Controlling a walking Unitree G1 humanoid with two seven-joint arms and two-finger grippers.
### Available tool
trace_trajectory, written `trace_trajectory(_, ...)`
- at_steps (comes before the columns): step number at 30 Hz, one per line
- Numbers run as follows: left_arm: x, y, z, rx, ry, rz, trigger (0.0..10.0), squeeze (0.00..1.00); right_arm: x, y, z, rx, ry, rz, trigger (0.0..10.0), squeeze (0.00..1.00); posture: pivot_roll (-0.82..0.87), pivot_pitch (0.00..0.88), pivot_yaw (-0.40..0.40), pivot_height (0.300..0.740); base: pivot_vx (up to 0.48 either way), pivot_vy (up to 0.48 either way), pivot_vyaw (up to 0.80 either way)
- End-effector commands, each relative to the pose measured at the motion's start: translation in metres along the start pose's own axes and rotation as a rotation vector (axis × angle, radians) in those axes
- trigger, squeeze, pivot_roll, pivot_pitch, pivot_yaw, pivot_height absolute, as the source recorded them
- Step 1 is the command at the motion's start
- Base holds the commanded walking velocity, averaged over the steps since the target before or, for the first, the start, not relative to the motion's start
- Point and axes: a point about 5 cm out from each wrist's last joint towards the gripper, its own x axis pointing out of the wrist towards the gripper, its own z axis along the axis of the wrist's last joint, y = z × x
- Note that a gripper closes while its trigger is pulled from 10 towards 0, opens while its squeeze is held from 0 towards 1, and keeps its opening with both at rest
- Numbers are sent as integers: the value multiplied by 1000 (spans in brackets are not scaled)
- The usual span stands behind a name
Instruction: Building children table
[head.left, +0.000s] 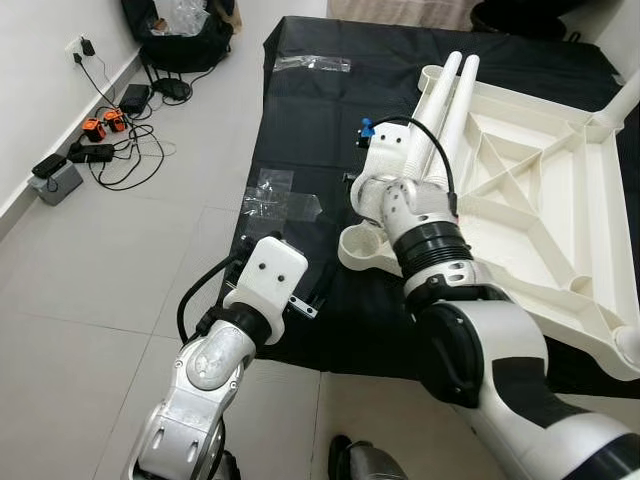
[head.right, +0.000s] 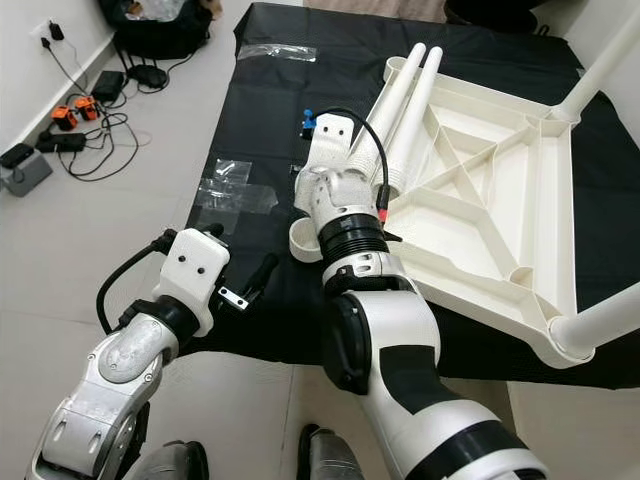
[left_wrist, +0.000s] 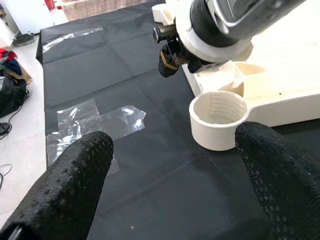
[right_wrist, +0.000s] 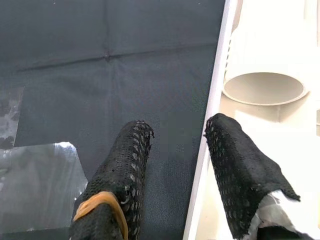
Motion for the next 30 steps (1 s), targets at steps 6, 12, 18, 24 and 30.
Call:
trace_trajectory(6, -4, -1, -1, 0, 11, 6, 10000, 0, 10, -10, -24, -27, 69, -72, 10000, 0, 20, 209, -105, 740, 0, 0, 0)
trace_trajectory(12, -5, -1, -2, -1, 14, 9, 10000, 0, 12, -14, -23, -36, 59, -90, 10000, 0, 17, 209, -105, 740, 0, 0, 0)
trace_trajectory(18, -5, -2, -2, -1, 12, 6, 10000, 0, 17, -24, -28, -44, 75, -114, 9725, 0, 16, 204, -105, 740, 0, 0, 0)
trace_trajectory(24, -4, -2, -1, 2, 10, 11, 10000, 0, 18, -27, -30, -61, 69, -103, 0, 0, 18, 203, -104, 740, 0, 0, 0)
trace_trajectory(30, -4, 0, -2, 11, 10, 21, 10000, 0, 16, -15, -29, -106, 77, -11, 0, 0, 16, 199, -108, 740, 0, 0, 0)
